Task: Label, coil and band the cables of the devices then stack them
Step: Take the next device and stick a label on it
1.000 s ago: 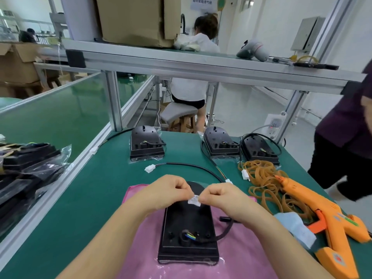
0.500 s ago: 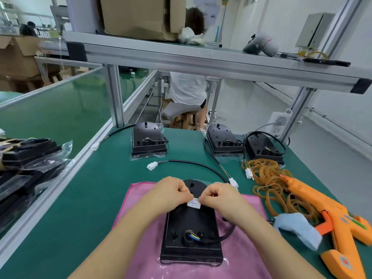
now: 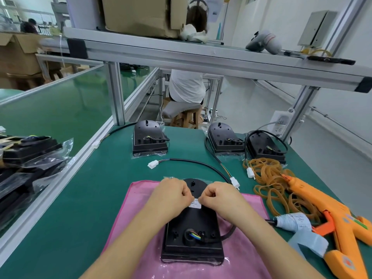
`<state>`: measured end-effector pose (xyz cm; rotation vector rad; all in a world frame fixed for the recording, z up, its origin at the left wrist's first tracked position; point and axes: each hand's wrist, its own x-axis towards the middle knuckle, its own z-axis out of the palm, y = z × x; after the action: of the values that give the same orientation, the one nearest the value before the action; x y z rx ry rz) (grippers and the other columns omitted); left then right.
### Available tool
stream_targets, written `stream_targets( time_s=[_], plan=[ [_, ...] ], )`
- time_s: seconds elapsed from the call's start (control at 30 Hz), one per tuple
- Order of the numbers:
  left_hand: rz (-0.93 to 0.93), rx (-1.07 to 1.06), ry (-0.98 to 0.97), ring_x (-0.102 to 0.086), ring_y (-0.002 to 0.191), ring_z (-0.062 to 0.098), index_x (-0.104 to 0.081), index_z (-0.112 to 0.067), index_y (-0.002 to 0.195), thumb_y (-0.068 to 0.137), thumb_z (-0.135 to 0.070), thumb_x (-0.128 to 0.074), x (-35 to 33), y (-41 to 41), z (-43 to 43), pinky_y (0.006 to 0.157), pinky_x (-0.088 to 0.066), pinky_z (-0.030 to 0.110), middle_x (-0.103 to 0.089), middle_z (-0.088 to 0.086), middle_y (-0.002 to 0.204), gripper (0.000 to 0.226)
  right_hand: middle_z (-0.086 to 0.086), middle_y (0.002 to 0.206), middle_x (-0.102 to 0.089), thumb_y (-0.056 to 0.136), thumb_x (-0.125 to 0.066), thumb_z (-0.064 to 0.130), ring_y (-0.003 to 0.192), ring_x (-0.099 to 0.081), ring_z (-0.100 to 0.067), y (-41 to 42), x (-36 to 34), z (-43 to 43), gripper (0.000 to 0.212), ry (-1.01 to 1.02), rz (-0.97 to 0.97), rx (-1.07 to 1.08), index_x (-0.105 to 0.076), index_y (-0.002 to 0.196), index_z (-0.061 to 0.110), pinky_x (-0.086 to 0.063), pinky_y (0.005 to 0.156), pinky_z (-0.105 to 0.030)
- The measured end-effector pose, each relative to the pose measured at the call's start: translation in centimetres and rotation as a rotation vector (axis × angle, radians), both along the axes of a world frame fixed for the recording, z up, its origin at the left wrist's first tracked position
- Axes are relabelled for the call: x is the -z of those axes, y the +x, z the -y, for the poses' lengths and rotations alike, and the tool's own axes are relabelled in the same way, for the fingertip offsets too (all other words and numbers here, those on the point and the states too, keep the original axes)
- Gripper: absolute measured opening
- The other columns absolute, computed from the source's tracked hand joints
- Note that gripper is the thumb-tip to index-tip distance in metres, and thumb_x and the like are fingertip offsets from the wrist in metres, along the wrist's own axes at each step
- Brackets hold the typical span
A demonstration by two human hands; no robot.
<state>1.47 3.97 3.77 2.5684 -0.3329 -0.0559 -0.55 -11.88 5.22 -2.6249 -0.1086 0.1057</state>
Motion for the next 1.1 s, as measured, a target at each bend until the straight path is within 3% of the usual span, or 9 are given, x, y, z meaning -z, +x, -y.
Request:
stream_targets(
  time_s=[0.07, 0.2, 0.4, 0.57, 0.67, 0.77, 0.9, 1.03, 1.1],
  plan=[
    [0.03, 0.004, 0.02, -0.058, 0.072, 0.018, -0.068, -0.007, 0.072, 0.085, -0.022, -0.057, 0.0, -0.2, 0.1, 0.053, -0.036, 0.017, -0.071, 0.007, 0.078, 0.022, 0.001, 0.082, -0.068, 0.083, -0.063, 0.03, 0.084, -0.061, -0.017, 0.0, 0.1, 0.0, 0.023, -0.005, 0.013, -0.002, -0.067, 0.074, 0.009, -0.048, 0.075, -0.032],
    [0.091, 0.002, 0.048, -0.059, 0.087, 0.02, -0.067, -0.014, 0.071, 0.085, -0.02, -0.055, 0.0, -0.6, 0.2, 0.065, -0.037, 0.024, -0.07, 0.0, 0.077, 0.02, 0.008, 0.071, -0.055, 0.084, -0.061, 0.033, 0.087, -0.058, -0.015, 0.0, 0.2, -0.2, 0.023, -0.035, 0.035, 0.002, -0.067, 0.075, 0.012, -0.047, 0.077, -0.031],
    [0.143, 0.002, 0.077, -0.058, 0.087, 0.02, -0.063, -0.018, 0.073, 0.085, -0.019, -0.051, 0.1, -1.0, 0.3, 0.075, -0.049, 0.032, -0.067, -0.002, 0.08, 0.017, 0.01, 0.084, -0.055, 0.085, -0.058, 0.034, 0.095, -0.052, -0.016, -0.1, 1.1, -0.3, 0.016, -0.07, 0.107, -0.006, -0.06, 0.074, 0.023, -0.044, 0.079, -0.03],
    [0.203, -0.013, 0.037, -0.048, 0.089, 0.015, -0.057, -0.022, 0.087, 0.089, -0.028, -0.057, 0.6, -1.3, 0.2, 0.074, -0.04, 0.026, -0.055, -0.009, 0.082, 0.006, 0.015, 0.076, -0.047, 0.083, -0.06, 0.038, 0.087, -0.047, -0.011, -0.4, 2.1, -0.2, 0.015, -0.068, 0.18, 0.014, -0.048, 0.076, 0.032, -0.033, 0.069, -0.025],
    [0.158, -0.078, -0.013, -0.04, 0.094, 0.014, -0.045, -0.025, 0.097, 0.085, -0.043, -0.064, 1.3, -1.7, 0.5, 0.078, -0.036, 0.026, -0.046, -0.01, 0.094, 0.028, 0.016, 0.074, -0.046, 0.082, -0.063, 0.041, 0.083, -0.046, -0.008, -0.6, 2.5, 0.0, 0.019, -0.008, 0.172, 0.073, -0.045, 0.083, 0.034, -0.033, 0.067, -0.025],
    [0.157, -0.113, -0.03, -0.038, 0.098, 0.011, -0.043, -0.029, 0.098, 0.077, -0.055, -0.066, 1.6, -2.1, 1.2, 0.081, -0.034, 0.025, -0.042, -0.013, 0.1, 0.04, 0.017, 0.077, -0.051, 0.085, -0.06, 0.029, 0.085, -0.05, -0.008, -0.9, 2.8, 0.3, 0.015, 0.069, 0.146, 0.088, -0.046, 0.085, 0.035, -0.036, 0.069, -0.024],
    [0.124, -0.114, -0.096, -0.039, 0.104, 0.014, -0.05, -0.026, 0.103, 0.085, -0.041, -0.065, 1.8, -1.9, 1.2, 0.082, -0.031, 0.025, -0.043, -0.011, 0.104, 0.027, 0.014, 0.079, -0.06, 0.087, -0.06, 0.019, 0.075, -0.054, 0.002, -2.2, 2.2, 1.6, 0.02, 0.299, 0.15, 0.16, -0.052, 0.076, 0.034, -0.042, 0.067, -0.016],
    [0.132, -0.07, -0.133, -0.041, 0.105, 0.016, -0.057, -0.024, 0.099, 0.093, -0.023, -0.056, 1.5, -2.3, 0.4, 0.087, -0.033, 0.026, -0.045, -0.01, 0.099, 0.006, 0.005, 0.073, -0.061, 0.084, -0.064, 0.021, 0.072, -0.056, -0.01, -4.8, 1.8, 3.2, 0.018, 0.37, 0.133, 0.216, -0.055, 0.068, 0.023, -0.048, 0.071, -0.032],
    [0.123, -0.05, -0.177, -0.041, 0.102, 0.015, -0.057, -0.026, 0.09, 0.094, -0.021, -0.054, 1.0, -2.9, -0.2, 0.086, -0.031, 0.025, -0.051, -0.009, 0.098, 0.008, 0.006, 0.064, -0.056, 0.084, -0.066, 0.027, 0.064, -0.051, -0.01, -6.1, 1.9, 4.1, 0.026, 0.322, 0.085, 0.239, -0.052, 0.063, 0.019, -0.043, 0.065, -0.029]
  ],
)
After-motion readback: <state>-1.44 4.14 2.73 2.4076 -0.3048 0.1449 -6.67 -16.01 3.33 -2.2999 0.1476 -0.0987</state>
